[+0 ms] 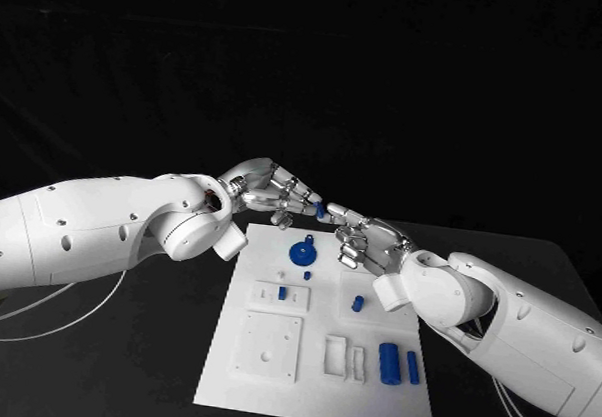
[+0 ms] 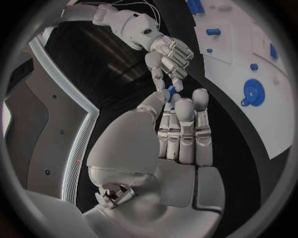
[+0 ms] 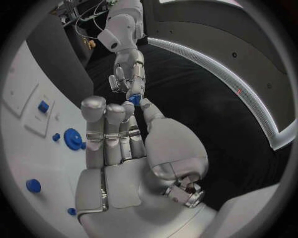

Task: Assemble the parts on the task board

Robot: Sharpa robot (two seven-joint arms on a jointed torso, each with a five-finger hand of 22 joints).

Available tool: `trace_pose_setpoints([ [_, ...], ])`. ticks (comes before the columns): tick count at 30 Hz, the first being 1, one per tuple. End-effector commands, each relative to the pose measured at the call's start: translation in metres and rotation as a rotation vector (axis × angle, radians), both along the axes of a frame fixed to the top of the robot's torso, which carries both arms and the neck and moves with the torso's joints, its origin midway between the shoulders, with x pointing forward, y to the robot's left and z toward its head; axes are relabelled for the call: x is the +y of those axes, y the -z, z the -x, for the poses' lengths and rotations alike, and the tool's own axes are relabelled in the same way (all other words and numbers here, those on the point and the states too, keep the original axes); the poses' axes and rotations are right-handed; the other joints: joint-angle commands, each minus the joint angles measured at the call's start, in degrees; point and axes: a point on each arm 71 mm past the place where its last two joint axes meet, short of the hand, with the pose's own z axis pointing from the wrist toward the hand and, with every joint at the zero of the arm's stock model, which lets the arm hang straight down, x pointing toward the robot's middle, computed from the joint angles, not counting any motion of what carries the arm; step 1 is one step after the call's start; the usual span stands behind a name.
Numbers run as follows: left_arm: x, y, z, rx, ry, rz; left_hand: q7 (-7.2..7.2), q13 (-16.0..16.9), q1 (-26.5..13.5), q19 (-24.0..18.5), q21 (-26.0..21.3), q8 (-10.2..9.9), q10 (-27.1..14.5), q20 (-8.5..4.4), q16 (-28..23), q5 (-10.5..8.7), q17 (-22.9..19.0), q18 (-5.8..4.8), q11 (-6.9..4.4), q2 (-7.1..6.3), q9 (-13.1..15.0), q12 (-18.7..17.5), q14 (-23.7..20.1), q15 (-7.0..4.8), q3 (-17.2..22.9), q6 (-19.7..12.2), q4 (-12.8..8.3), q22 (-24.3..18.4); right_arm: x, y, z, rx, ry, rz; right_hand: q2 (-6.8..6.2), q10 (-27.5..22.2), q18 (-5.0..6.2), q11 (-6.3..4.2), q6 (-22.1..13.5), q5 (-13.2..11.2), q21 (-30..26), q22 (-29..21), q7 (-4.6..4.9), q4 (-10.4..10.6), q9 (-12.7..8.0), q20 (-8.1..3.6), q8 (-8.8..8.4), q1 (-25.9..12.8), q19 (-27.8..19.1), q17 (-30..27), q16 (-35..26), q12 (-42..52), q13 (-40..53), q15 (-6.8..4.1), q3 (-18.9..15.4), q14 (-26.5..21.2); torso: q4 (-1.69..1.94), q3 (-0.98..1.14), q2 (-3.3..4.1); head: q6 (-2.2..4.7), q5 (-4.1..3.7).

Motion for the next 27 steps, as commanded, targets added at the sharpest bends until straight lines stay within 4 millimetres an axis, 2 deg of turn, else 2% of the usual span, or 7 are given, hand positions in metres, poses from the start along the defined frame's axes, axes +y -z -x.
trace_pose_setpoints([
  [1, -0.0036, 0.0027, 0.0018, 0.016, 0.018, -0.011, -0.05, -0.1, -0.2, 0.1, 0.0, 0.1, -0.1, 0.35, -0.4, 0.38, -0.1, 1.00, 0.18, -0.54, 0.0, -0.2, 0.3, 0.23, 0.5, 0.0, 0.0, 1.2, 0.0050, -0.0061, 0.0005, -0.026, -0.012, -0.032, 0.01, 0.0, -0.31, -0.27, 0.1, 0.2, 0.3, 4.6, -0.03, -0.3, -0.1, -0.32, 0.20, 0.4, 1.8, 0.0, 0.1, -0.3, 0.1, -0.32, 0.0, 0.0, -0.01, 0.02, 0.02, 0.04, -0.05],
  [15, -0.0032, 0.0024, 0.0016, 0.020, 0.012, 0.003, -0.11, -0.2, -0.5, 0.1, 0.3, 0.1, -0.3, 0.36, -1.1, 0.68, -0.6, 1.12, 0.28, -0.72, 0.0, -0.5, 1.1, 0.22, 1.4, 0.5, 0.0, 1.1, 0.0053, -0.0054, 0.0001, -0.028, -0.014, -0.022, -0.09, -0.1, -0.27, -0.16, -0.4, 0.1, 0.0, 4.5, 0.17, -0.3, -0.2, -0.27, 0.17, 0.2, 1.7, 0.0, -0.1, -0.4, 0.1, -0.25, 0.0, -0.1, 0.01, -0.03, 0.00, 0.11, -0.01],
  [27, -0.0008, 0.0019, 0.0004, 0.029, -0.010, 0.033, -0.16, -0.2, -0.7, 0.2, 0.4, 0.2, -0.3, 0.24, -2.7, 1.53, -0.9, 1.26, 0.33, -1.05, 0.1, -0.6, 2.3, 0.09, 3.1, 0.9, -0.2, 1.1, 0.0041, -0.0048, -0.0006, -0.029, -0.013, -0.017, -0.13, -0.1, -0.24, -0.11, -0.6, 0.0, 0.0, 4.5, 0.24, -0.3, -0.3, -0.21, 0.19, 0.1, 1.7, 0.0, -0.1, -0.4, 0.2, -0.21, 0.0, -0.1, 0.01, 0.03, 0.00, 0.14, 0.05],
])
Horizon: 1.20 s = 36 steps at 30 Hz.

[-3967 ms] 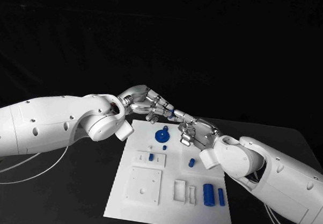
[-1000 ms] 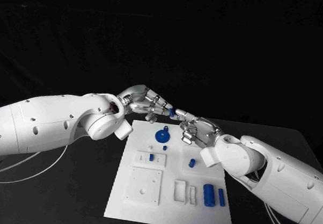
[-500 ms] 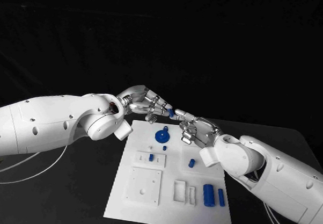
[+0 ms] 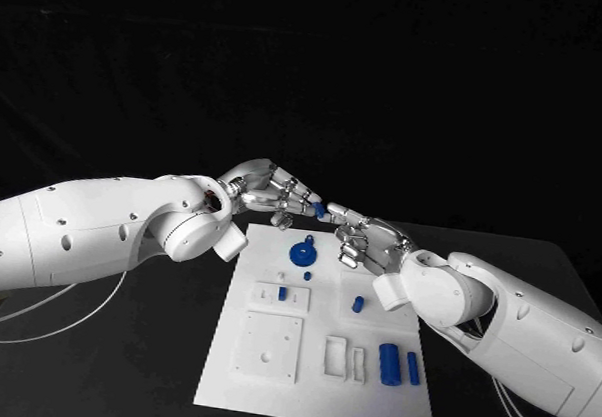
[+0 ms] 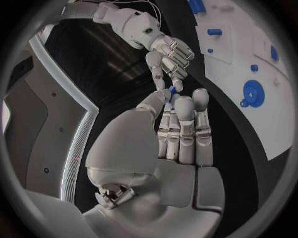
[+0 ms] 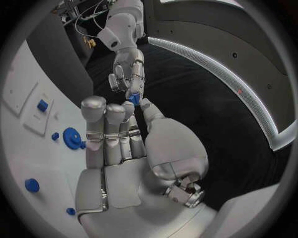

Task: Assemble the parts on the task board

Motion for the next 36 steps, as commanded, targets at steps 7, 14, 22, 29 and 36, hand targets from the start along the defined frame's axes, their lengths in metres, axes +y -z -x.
trace_pose_setpoints([
  [7, -0.0022, 0.0013, 0.0006, 0.021, 0.003, 0.022, -0.09, -0.1, -0.1, 0.3, 0.4, 0.4, -0.2, 0.24, -0.3, 0.37, 0.0, 0.47, 0.16, -0.41, 0.1, -0.4, 0.5, 0.13, 0.6, 0.5, 0.1, 1.1, 0.0040, -0.0034, 0.0001, -0.021, -0.019, -0.017, -0.11, -0.2, -0.20, -0.10, -0.5, -0.1, -0.1, 4.5, 0.05, -0.1, -0.1, -0.19, 0.18, 0.1, 1.7, 0.0, -0.1, -0.2, 0.1, -0.19, -0.1, -0.1, -0.05, 0.07, 0.01, 0.03, 0.01],
  [14, -0.0024, 0.0012, 0.0003, 0.025, 0.000, 0.032, -0.13, -0.1, -0.2, 0.2, 0.4, 0.4, -0.2, 0.24, -0.5, 0.39, 0.1, 0.51, 0.15, -0.49, 0.1, -0.4, 0.5, 0.11, 0.8, 0.6, 0.2, 1.0, 0.0042, -0.0022, 0.0000, -0.011, -0.022, -0.009, -0.17, -0.5, -0.06, 0.23, -2.0, -0.7, -0.7, 4.4, 0.59, 0.2, -0.6, -0.02, 0.16, -0.2, 1.6, -0.2, -0.4, -0.3, 0.1, 0.03, -0.3, -0.3, -0.02, 0.06, 0.00, 0.05, 0.12],
  [22, -0.0026, 0.0013, 0.0002, 0.031, -0.001, 0.041, -0.14, -0.1, -0.2, 0.3, 0.4, 0.4, -0.2, 0.21, -0.7, 0.39, 0.1, 0.54, 0.12, -0.55, 0.1, -0.4, 0.8, 0.07, 1.0, 0.7, 0.2, 1.0, 0.0045, -0.0016, -0.0001, -0.005, -0.020, -0.004, -0.46, -0.6, 0.13, 0.50, -3.4, -0.8, -1.0, 4.3, 1.07, 0.3, -1.0, 0.19, 0.16, -0.2, 1.6, -0.4, -0.5, -0.3, 0.0, 0.23, -0.5, -0.4, -0.01, 0.01, 0.01, 0.08, 0.06],
  [29, -0.0026, 0.0014, 0.0002, 0.034, -0.001, 0.044, -0.15, -0.1, -0.2, 0.3, 0.4, 0.4, -0.1, 0.21, -0.8, 0.40, 0.2, 0.55, 0.12, -0.54, 0.1, -0.4, 0.8, 0.06, 1.0, 0.7, 0.2, 1.0, 0.0047, -0.0013, -0.0003, -0.003, -0.020, -0.002, -0.49, -0.6, 0.15, 0.53, -3.5, -0.8, -1.0, 4.3, 1.10, 0.3, -1.0, 0.21, 0.16, -0.2, 1.6, -0.4, -0.5, -0.3, 0.0, 0.25, -0.6, -0.3, 0.00, 0.01, 0.01, 0.03, 0.34],
  [36, -0.0030, 0.0014, 0.0004, 0.036, 0.001, 0.045, -0.15, -0.1, -0.2, 0.3, 0.4, 0.4, -0.1, 0.21, -0.8, 0.40, 0.2, 0.55, 0.12, -0.54, 0.1, -0.4, 0.8, 0.06, 1.0, 0.7, 0.2, 1.0, 0.0052, -0.0010, -0.0004, -0.003, -0.021, 0.000, -0.46, -0.6, 0.24, 0.56, -3.6, -0.8, -1.1, 4.3, 1.14, 0.4, -1.1, 0.28, 0.19, -0.2, 1.7, -0.4, -0.5, -0.2, 0.0, 0.29, -0.6, -0.4, 0.00, 0.01, 0.01, 0.08, 0.34],
])
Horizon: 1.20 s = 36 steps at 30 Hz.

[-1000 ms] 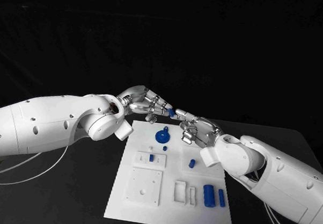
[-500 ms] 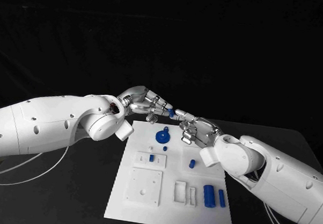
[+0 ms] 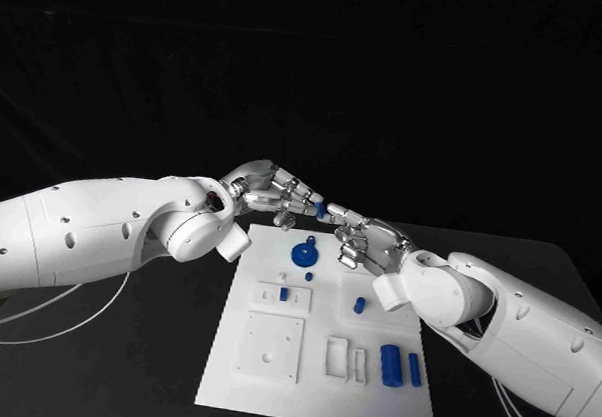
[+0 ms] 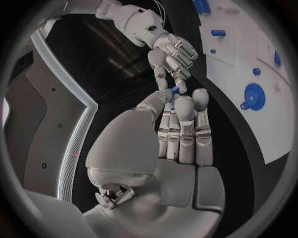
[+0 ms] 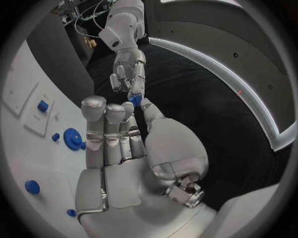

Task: Assemble the parts on the task board

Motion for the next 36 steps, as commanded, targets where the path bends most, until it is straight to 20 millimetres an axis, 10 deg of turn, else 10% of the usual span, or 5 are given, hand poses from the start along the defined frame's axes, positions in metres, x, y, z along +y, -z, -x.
trace_pose_setpoints([
  [1, -0.0028, -0.0001, 0.0009, 0.007, 0.012, 0.013, -0.07, -0.1, -0.2, 0.3, 0.2, 0.2, -0.1, 0.21, -0.3, 0.20, 0.1, 0.66, 0.13, -0.53, 0.1, -0.4, 0.3, -0.05, 0.4, 0.4, 0.0, 1.0, 0.0027, -0.0015, 0.0006, -0.009, -0.017, -0.006, -0.45, -0.2, 0.24, 0.15, -0.5, -0.4, -0.2, 4.3, 0.08, 0.1, -0.1, 0.28, 0.18, -0.2, 1.7, -0.1, -0.2, -0.2, 0.0, 0.09, -0.3, -0.2, -0.01, 0.00, 0.01, 0.03, 0.00],
  [36, -0.0039, 0.0006, 0.0006, 0.020, 0.014, 0.018, -0.04, -0.1, -0.1, 0.4, 0.1, 0.2, -0.2, 0.21, -0.7, 0.20, 0.3, 0.70, 0.16, -0.59, 0.0, -0.4, 0.4, -0.05, 0.5, 0.3, -0.1, 1.0, 0.0061, -0.0021, 0.0003, -0.028, -0.012, 0.001, 0.55, 0.2, -0.12, -0.57, 3.0, -3.5, 0.9, 4.6, -1.08, -2.8, 0.8, -0.13, 0.21, 3.3, 1.8, 0.3, 0.3, 0.0, -0.1, -0.42, 1.7, 0.1, -0.02, 0.04, 0.00, 0.04, 0.17],
])
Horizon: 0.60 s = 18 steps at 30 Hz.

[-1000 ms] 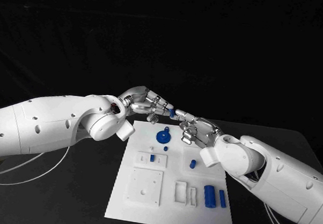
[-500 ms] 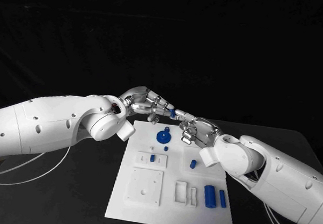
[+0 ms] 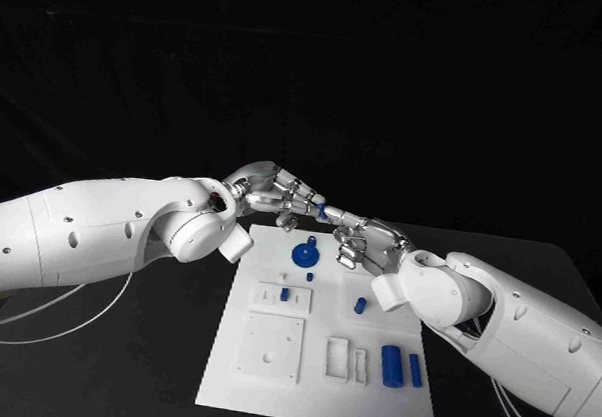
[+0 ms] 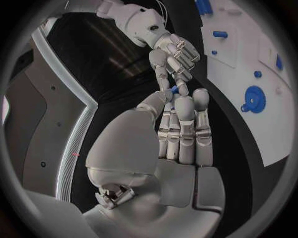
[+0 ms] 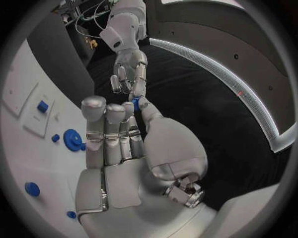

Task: Assemble the parts on the task board

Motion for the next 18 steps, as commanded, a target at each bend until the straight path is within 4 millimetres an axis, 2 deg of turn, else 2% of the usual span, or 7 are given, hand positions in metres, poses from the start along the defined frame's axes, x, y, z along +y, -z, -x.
trace_pose_setpoints([
  [1, -0.0018, -0.0003, 0.0005, 0.007, 0.012, 0.008, -0.03, -0.1, -0.1, 0.2, 0.1, 0.4, -0.3, 0.01, -0.3, 0.24, 0.1, 0.97, 0.16, -0.58, 0.1, -0.4, 0.4, -0.04, 0.4, 0.3, 0.1, 1.0, 0.0023, -0.0019, 0.0005, -0.020, -0.005, -0.007, 0.14, 0.1, -0.15, -0.50, 0.9, -1.2, 0.5, 4.6, -0.27, -0.7, 0.2, -0.16, 0.23, 0.9, 1.8, 0.1, 0.4, 0.0, -0.1, -0.44, 0.8, 0.1, -0.01, 0.02, 0.00, 0.01, -0.02],
  [5, -0.0014, -0.0001, 0.0005, 0.008, 0.013, 0.007, -0.03, -0.1, -0.1, 0.2, 0.1, 0.4, -0.3, 0.01, -0.3, 0.24, 0.1, 0.97, 0.16, -0.58, 0.1, -0.4, 0.4, -0.04, 0.4, 0.3, 0.1, 1.0, 0.0020, -0.0022, 0.0001, -0.024, 0.002, -0.008, 0.62, 0.2, -0.38, -0.74, 2.0, -0.4, 0.9, 4.7, -0.65, -2.0, 0.8, -0.41, 0.24, 1.3, 1.8, 0.2, 0.4, -0.2, -0.1, -0.66, 3.5, 0.1, -0.03, 0.03, 0.01, 0.00, -0.05],
  [10, -0.0007, 0.0000, 0.0006, 0.009, 0.013, 0.006, -0.04, -0.1, 0.0, 0.2, 0.1, 0.4, -0.2, 0.00, -0.3, 0.24, 0.2, 0.98, 0.16, -0.60, 0.1, -0.4, 0.4, -0.05, 0.4, 0.3, 0.0, 1.1, 0.0014, -0.0024, -0.0002, -0.027, 0.009, -0.008, 0.28, 0.5, -0.57, -0.88, 2.7, -0.3, 1.1, 4.7, -0.95, -2.8, 2.0, -0.60, 0.22, 0.3, 1.7, 0.3, 0.3, -0.5, 0.0, -0.82, 6.7, 0.2, -0.01, 0.01, -0.01, 0.03, -0.07],
  [18, -0.0008, 0.0003, 0.0009, 0.014, 0.019, 0.004, -0.04, -0.1, 0.0, 0.1, 0.2, 0.4, -0.2, 0.00, -0.4, 0.28, 0.2, 0.98, 0.16, -0.60, 0.1, -0.4, 0.4, -0.05, 0.5, 0.3, 0.0, 1.1, 0.0012, -0.0027, -0.0006, -0.032, 0.016, -0.010, 0.35, 0.9, -0.76, -0.98, 3.3, -0.4, 1.6, 4.7, -1.33, -2.8, 3.8, -0.80, 0.24, -0.4, 1.6, 0.5, 0.3, -1.0, 0.2, -1.03, 10.0, 0.2, -0.04, 0.00, 0.02, 0.03, -0.07],
])
